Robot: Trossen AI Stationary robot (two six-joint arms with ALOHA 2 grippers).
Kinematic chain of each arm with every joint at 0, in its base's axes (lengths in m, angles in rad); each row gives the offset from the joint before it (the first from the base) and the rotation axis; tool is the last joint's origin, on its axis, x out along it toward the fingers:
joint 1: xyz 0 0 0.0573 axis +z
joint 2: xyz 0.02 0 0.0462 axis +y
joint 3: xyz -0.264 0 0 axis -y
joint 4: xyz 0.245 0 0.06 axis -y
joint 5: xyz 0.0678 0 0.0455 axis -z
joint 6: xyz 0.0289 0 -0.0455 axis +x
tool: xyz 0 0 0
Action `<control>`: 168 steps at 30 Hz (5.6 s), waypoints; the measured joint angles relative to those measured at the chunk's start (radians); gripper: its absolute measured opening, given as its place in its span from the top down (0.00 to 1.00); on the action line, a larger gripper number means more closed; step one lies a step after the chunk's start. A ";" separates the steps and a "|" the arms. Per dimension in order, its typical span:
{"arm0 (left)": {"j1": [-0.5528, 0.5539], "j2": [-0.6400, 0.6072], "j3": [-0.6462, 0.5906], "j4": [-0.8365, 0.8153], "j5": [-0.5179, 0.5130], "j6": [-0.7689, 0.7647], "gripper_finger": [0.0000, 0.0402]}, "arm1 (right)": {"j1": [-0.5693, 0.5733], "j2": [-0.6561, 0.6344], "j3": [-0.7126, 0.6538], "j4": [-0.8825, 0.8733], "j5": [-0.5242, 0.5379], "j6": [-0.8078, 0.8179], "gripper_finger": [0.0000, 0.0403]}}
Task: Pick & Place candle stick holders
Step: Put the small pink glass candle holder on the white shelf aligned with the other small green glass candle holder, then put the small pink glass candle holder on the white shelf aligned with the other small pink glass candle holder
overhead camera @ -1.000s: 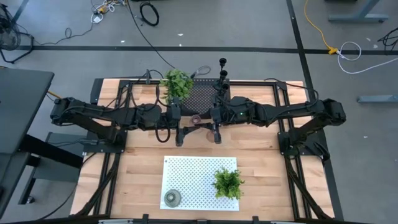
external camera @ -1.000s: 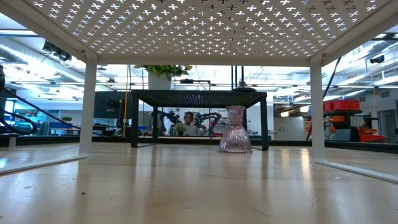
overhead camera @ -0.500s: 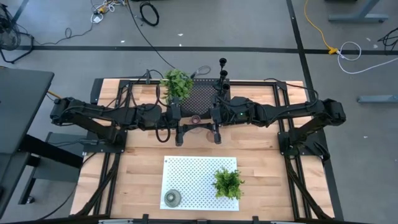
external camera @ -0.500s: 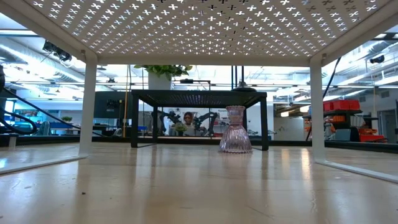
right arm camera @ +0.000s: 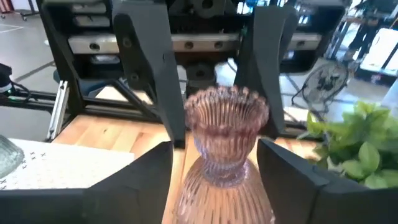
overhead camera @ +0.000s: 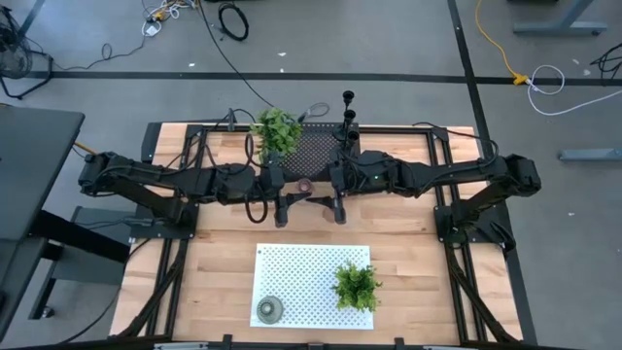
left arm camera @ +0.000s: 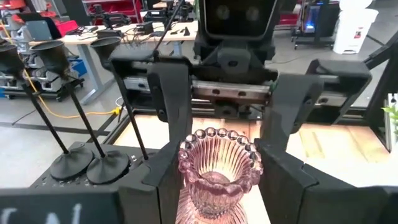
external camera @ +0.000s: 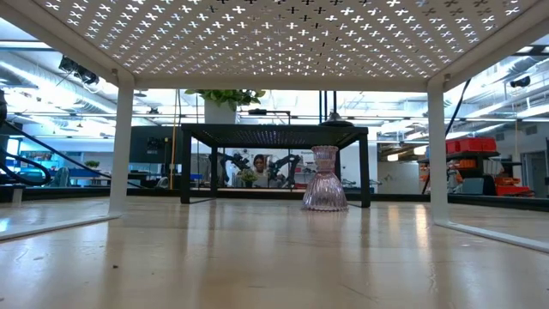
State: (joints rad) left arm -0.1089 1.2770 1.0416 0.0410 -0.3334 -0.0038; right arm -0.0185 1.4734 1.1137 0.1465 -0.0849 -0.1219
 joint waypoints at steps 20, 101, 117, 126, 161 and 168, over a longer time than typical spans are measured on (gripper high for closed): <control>-0.245 -0.174 0.000 -0.414 -0.169 -0.214 0.57 | 0.001 -0.092 0.000 -0.250 -0.002 0.035 0.49; -0.730 0.053 -0.349 0.348 -0.517 -0.525 0.29 | 0.007 -0.164 0.000 -0.275 0.051 0.009 0.50; -0.712 0.053 -0.349 0.390 -0.441 -0.491 0.40 | 0.007 -0.164 0.000 -0.275 0.051 0.008 0.50; -0.712 0.051 -0.348 0.505 -0.395 -0.376 0.42 | 0.007 -0.164 0.000 -0.279 0.051 0.008 0.50; -0.683 0.051 -0.348 0.661 -0.897 -0.054 0.42 | -0.005 -0.177 -0.329 -0.327 0.265 0.131 0.50; -0.651 0.051 -0.348 0.658 -0.897 -0.052 0.42 | -0.005 -0.177 -0.445 -0.144 0.261 0.192 0.50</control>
State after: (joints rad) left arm -0.7603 1.3281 0.6937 0.6991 -1.2304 -0.0555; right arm -0.0238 1.2961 0.6687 0.0020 0.1757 0.0703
